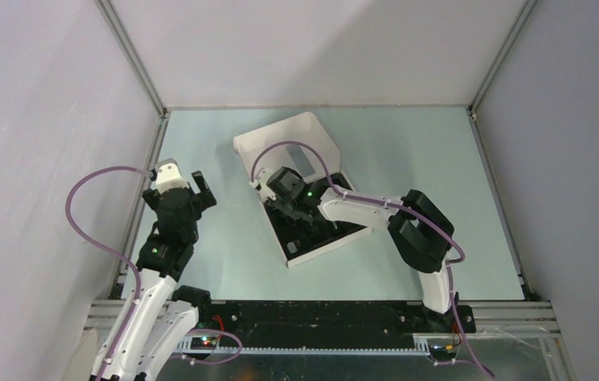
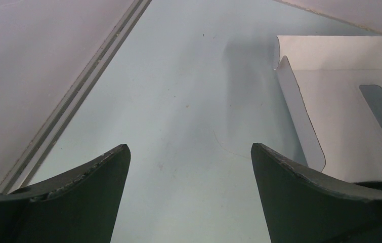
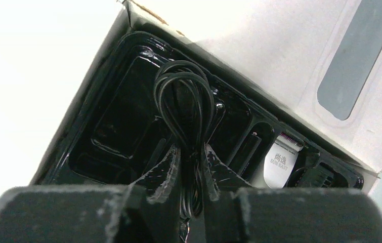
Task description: Sort the hair-cutting tools
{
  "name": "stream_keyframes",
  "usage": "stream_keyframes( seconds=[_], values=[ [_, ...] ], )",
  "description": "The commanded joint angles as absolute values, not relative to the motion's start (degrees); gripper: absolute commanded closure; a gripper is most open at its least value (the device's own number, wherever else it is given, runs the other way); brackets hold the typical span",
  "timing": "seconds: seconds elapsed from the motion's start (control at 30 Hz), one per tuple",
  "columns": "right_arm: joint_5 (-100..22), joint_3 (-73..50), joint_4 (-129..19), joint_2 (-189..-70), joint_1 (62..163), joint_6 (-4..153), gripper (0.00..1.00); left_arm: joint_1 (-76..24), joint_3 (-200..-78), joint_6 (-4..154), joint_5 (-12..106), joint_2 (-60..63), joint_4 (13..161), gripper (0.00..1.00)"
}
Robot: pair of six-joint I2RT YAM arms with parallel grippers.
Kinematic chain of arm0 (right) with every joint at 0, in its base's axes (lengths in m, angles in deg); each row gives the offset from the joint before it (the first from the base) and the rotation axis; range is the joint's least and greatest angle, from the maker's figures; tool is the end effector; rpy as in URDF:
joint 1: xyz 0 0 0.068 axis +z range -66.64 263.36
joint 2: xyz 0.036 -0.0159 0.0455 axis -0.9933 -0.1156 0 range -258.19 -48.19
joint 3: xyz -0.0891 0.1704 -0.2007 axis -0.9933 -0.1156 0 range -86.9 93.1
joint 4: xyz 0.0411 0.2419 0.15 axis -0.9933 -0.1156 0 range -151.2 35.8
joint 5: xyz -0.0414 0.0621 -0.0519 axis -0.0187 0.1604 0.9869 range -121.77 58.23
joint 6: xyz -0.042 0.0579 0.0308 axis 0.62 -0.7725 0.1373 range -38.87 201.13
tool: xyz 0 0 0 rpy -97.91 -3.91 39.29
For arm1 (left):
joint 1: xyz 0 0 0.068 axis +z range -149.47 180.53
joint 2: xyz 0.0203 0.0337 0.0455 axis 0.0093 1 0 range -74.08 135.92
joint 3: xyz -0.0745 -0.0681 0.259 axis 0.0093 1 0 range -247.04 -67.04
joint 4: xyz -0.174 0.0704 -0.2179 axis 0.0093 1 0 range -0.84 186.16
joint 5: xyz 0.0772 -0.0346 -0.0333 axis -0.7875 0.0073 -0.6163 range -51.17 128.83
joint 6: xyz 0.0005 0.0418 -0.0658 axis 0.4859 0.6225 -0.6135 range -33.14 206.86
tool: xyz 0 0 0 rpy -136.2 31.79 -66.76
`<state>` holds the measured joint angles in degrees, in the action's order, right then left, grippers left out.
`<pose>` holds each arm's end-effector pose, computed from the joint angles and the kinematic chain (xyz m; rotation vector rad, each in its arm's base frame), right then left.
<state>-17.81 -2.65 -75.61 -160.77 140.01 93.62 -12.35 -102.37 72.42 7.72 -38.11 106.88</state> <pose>0.2781 0.3934 0.1799 -1.2747 2.0400 0.0584 0.2024 -0.0110 0.2875 -0.3885 1.8063 0.1811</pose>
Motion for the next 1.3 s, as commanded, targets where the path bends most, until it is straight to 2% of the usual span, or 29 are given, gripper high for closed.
stream_keyframes(
  seconds=[0.0,0.27,0.43,0.67,0.83,1.0,1.27],
  values=[
    [-17.3,-1.49,-75.25,-161.1,140.66,96.63,0.77,-12.67,-102.27,73.5,7.91,-38.25,105.03,0.04],
    [-17.19,-3.29,-74.01,-157.85,140.42,96.5,0.5,-12.69,-102.28,73.5,8.05,-37.96,105.02,0.04],
    [-17.39,-4.83,-72.58,-153.44,138.04,92.56,0.4,-12.65,-102.32,73.5,7.98,-37.79,105.14,0.04],
    [-18.79,-9.16,-71.85,-143.7,128.84,82.79,0.16,-12.67,-103.05,69.35,10.86,-36.78,105.67,0.03],
    [-26.25,-13.61,-72.96,-136.85,117.98,72.46,0.06,-12.61,-104.64,62.47,18.53,-31.63,104.98,0.01],
    [-37.39,-23.48,-71.04,-130.77,108.69,61.42,0.04,-12.61,-109.79,56.5,23.42,-22.81,103.24,0.01],
    [-40.07,-33.28,-74.34,-129.68,103.27,54.86,0.04,-12.67,-122.0,53.11,26.76,-2.15,106.69,0.03]
  ],
)
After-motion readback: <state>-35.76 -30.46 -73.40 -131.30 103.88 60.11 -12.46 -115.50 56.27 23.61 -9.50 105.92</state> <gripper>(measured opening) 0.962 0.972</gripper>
